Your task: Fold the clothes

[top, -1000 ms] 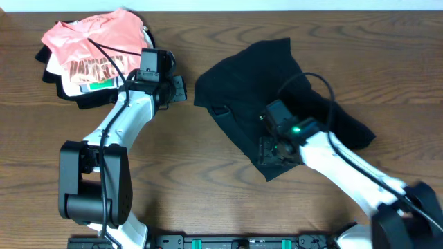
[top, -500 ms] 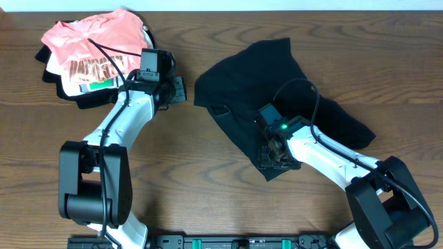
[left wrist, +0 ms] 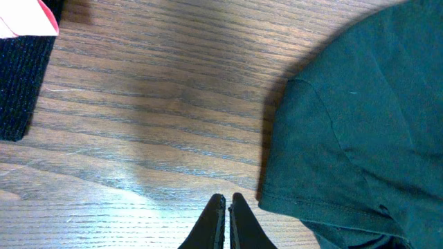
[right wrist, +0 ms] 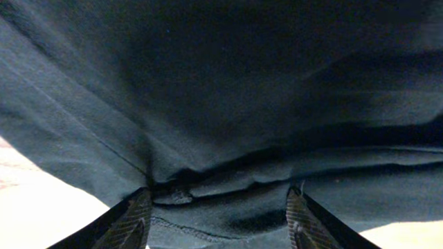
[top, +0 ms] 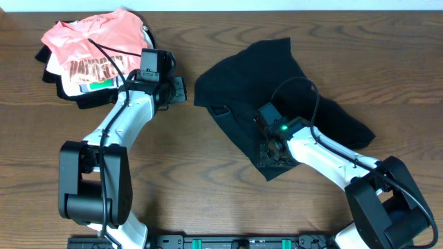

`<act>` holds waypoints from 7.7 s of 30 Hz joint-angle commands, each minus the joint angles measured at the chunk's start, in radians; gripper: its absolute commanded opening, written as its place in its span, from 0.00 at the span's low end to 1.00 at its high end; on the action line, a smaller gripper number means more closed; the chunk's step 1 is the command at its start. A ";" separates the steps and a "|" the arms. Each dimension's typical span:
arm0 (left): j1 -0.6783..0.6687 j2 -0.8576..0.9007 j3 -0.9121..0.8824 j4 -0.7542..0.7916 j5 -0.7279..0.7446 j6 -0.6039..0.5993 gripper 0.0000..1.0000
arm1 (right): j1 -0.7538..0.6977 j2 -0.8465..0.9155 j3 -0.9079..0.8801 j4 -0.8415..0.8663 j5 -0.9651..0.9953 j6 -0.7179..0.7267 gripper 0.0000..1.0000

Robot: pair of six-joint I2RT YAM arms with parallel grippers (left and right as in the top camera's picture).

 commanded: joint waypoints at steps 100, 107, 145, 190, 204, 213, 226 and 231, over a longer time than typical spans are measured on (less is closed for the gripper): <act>-0.504 0.132 0.005 0.303 0.021 0.243 0.06 | -0.758 -0.156 -0.069 0.227 -0.044 -0.348 0.66; -0.540 0.174 0.005 0.335 0.021 0.240 0.06 | -0.758 -0.156 -0.069 0.225 -0.014 -0.348 0.57; -0.571 0.298 0.005 0.363 0.005 0.126 0.06 | -0.895 -0.159 -0.043 0.138 -0.038 -0.351 0.60; -0.571 0.298 0.005 0.362 0.005 0.126 0.06 | -0.950 -0.051 -0.020 0.261 -0.101 -0.402 0.01; -0.571 0.298 0.005 0.359 0.005 0.126 0.06 | -1.136 -0.173 -0.010 0.192 -0.098 -0.401 0.16; -0.571 0.298 0.005 0.352 0.005 0.126 0.06 | -1.259 -0.173 -0.010 0.192 -0.093 -0.347 0.38; -0.571 0.298 0.005 0.348 0.005 0.126 0.06 | -1.306 -0.173 -0.010 0.208 -0.278 -0.349 0.44; -0.557 0.265 0.005 0.330 0.006 0.122 0.06 | -1.271 -0.175 -0.010 0.215 -0.583 -0.527 0.41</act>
